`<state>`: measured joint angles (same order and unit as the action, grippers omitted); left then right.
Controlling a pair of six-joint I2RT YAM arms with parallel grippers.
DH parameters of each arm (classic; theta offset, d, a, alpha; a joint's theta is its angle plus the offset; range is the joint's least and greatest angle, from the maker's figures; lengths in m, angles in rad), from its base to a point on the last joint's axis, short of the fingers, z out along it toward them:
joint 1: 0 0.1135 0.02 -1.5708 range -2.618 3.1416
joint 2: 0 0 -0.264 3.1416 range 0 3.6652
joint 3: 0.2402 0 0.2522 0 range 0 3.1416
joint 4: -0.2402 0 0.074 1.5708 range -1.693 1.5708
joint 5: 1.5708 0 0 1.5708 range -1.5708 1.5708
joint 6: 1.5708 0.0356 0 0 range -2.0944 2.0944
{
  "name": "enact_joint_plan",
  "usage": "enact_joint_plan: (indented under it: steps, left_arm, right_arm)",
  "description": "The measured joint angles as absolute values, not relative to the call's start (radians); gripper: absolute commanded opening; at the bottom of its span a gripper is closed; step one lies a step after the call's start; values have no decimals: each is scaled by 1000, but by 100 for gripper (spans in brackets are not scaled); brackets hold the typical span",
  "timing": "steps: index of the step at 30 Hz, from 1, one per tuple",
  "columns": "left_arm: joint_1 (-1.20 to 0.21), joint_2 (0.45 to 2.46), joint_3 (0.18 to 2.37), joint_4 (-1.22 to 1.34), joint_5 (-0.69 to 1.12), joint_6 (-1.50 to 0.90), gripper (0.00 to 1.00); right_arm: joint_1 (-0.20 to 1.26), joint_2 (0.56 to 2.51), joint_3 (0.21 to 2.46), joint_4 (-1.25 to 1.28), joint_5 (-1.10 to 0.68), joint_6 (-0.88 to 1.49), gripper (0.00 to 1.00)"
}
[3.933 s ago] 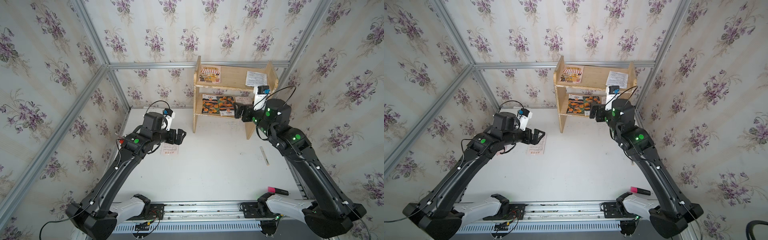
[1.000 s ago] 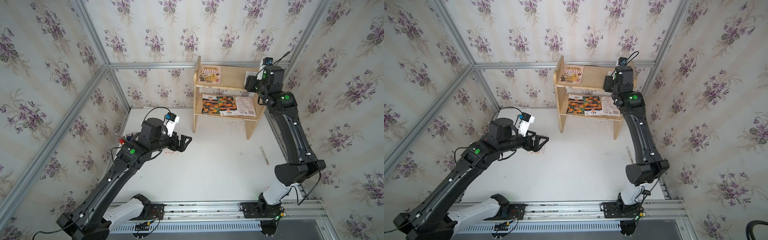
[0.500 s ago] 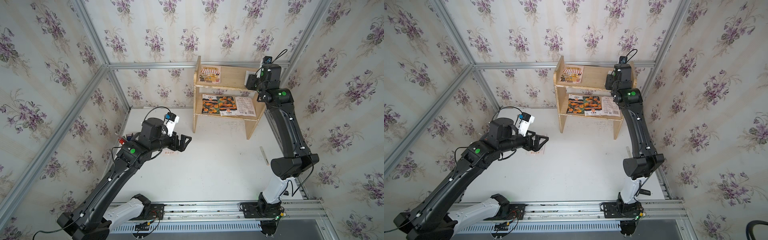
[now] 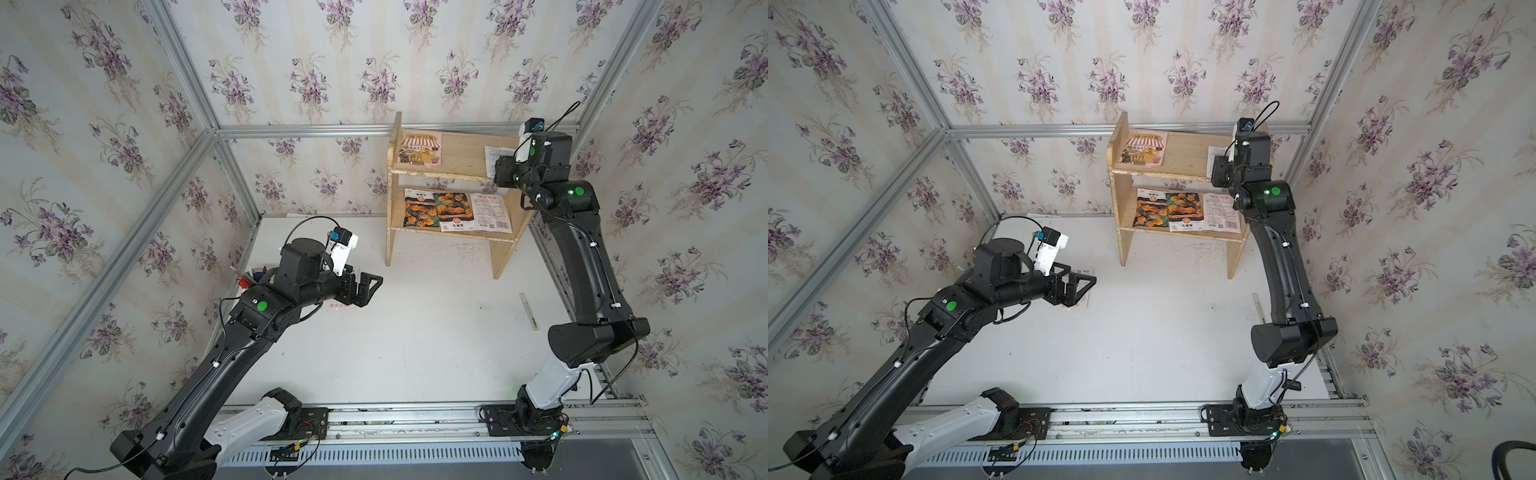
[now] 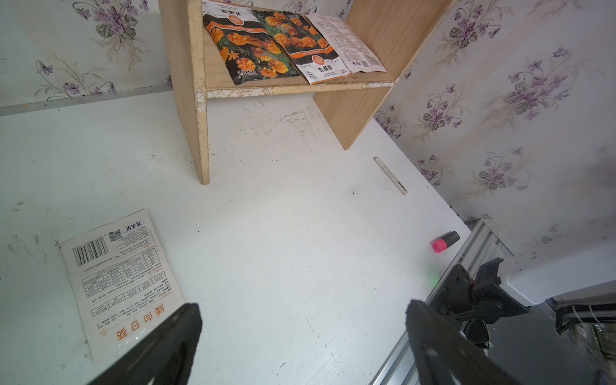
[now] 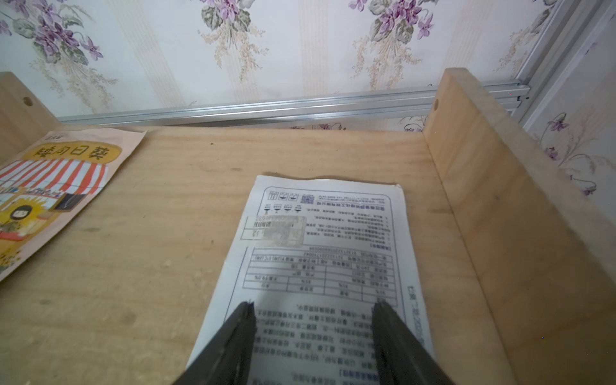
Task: Take the seed bag off the shelf
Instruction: Pick up the seed packet from the shelf.
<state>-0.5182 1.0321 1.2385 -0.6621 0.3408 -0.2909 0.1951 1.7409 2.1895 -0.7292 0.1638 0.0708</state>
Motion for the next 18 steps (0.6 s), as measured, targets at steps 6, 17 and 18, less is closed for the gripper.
enact_joint_plan:
  steps: [6,17,18]
  left_arm:
    - [-518,1029,1238,-662,344,-291,100]
    - [-518,1047,1253,-656,345,-295,100]
    - [-518,1047,1254,-656,345,-295,100]
  right_arm:
    - [196,1694,2144,-731,115,78,57]
    - [197,1641,2139,-732,111,98,66]
    - [197,1646,2151,-729,115,97,66]
